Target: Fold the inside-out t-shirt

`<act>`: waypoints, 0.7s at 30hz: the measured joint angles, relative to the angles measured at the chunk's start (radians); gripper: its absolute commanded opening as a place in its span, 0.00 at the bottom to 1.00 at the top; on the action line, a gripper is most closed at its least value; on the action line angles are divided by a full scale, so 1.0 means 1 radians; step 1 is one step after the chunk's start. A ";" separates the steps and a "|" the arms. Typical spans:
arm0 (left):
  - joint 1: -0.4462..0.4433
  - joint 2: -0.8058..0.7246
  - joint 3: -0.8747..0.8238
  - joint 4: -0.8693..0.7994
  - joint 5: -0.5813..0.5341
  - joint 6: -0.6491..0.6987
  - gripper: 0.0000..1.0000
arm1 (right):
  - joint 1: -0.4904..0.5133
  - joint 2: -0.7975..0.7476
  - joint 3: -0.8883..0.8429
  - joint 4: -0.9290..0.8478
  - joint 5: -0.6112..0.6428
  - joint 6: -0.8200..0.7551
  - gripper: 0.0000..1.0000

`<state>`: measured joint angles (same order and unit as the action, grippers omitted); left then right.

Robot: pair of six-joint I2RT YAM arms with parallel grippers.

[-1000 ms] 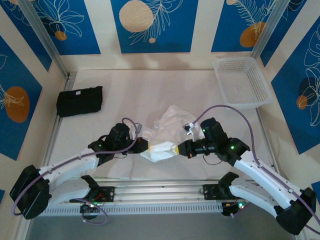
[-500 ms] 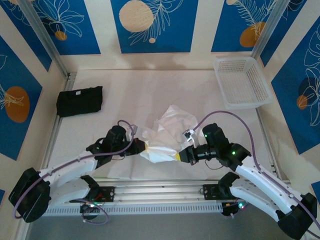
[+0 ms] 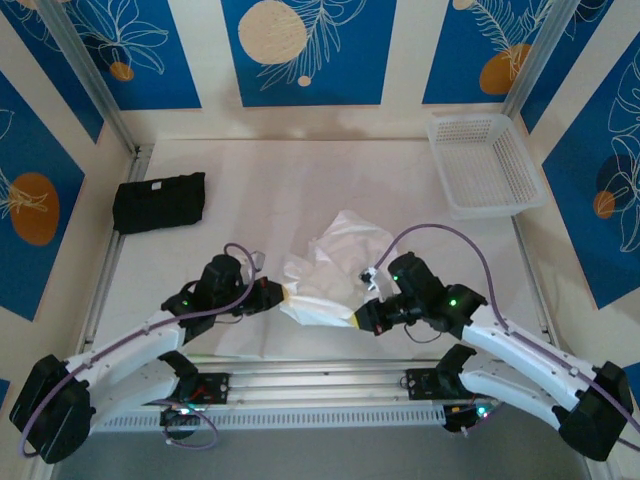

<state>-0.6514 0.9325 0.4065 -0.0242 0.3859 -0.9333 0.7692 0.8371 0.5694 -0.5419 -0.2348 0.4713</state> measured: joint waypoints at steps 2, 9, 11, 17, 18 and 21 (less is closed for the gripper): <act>-0.010 0.005 0.000 -0.026 0.004 0.017 0.00 | 0.025 0.032 -0.013 0.003 0.018 0.007 0.02; -0.134 0.147 -0.017 -0.029 0.008 0.053 0.20 | 0.052 0.154 -0.023 -0.005 0.080 0.035 0.34; -0.137 0.166 -0.019 -0.034 0.005 0.067 0.36 | 0.044 0.153 -0.007 -0.021 0.093 0.031 0.40; -0.098 0.077 0.011 -0.104 -0.089 0.163 0.61 | -0.125 0.143 0.087 -0.001 0.146 0.029 0.49; -0.084 0.060 0.020 -0.104 -0.108 0.177 0.65 | -0.159 0.148 0.099 0.018 0.163 0.032 0.51; -0.023 0.060 0.048 -0.088 -0.146 0.214 0.70 | -0.242 0.206 0.130 0.065 0.216 0.032 0.59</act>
<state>-0.6746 0.9928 0.4541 -0.1123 0.2398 -0.7189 0.5270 1.0435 0.6998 -0.4770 -0.0193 0.5034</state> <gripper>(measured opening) 0.672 0.537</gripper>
